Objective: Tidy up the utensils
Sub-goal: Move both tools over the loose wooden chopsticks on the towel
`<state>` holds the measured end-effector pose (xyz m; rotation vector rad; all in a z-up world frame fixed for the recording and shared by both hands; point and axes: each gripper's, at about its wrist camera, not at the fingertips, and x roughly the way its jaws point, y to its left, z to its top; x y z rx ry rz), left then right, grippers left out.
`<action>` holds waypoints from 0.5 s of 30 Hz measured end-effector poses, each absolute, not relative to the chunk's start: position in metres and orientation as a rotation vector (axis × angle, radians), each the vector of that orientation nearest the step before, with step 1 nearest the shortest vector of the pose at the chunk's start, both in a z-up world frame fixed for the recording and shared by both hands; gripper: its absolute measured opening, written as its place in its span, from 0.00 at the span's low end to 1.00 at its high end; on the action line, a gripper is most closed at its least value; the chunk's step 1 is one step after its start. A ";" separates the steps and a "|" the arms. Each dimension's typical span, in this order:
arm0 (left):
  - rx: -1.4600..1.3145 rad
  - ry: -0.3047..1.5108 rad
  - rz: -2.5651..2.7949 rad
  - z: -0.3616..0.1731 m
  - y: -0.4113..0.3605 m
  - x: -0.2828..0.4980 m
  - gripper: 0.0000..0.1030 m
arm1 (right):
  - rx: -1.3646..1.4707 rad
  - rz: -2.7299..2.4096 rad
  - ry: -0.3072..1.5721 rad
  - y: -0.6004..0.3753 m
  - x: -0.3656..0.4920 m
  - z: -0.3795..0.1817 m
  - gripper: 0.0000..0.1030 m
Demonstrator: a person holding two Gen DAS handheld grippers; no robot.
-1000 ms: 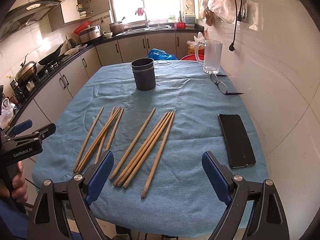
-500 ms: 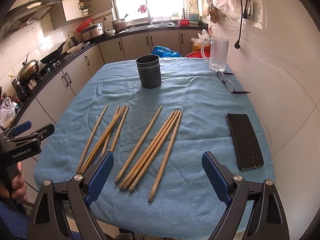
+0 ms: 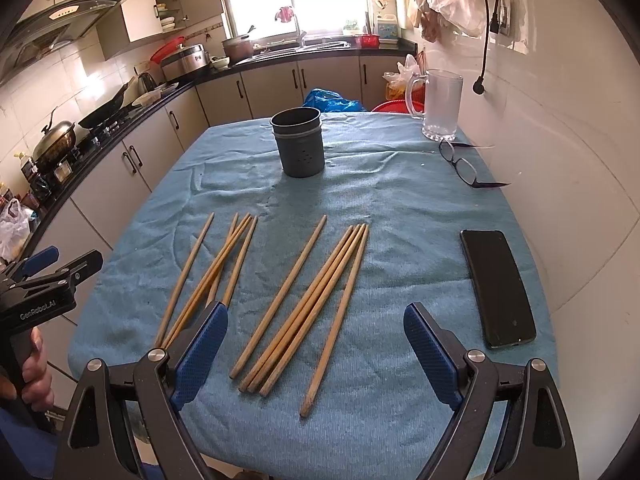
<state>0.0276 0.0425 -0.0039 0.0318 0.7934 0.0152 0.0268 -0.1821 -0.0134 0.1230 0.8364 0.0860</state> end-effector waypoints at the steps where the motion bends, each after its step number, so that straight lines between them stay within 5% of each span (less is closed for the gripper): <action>1: 0.032 0.793 0.018 -0.004 0.043 0.029 1.00 | 0.123 0.086 0.838 -0.182 0.028 -0.013 0.90; 15: -0.089 0.982 0.050 -0.023 0.078 0.066 1.00 | 0.196 0.073 0.890 -0.199 0.053 -0.024 0.81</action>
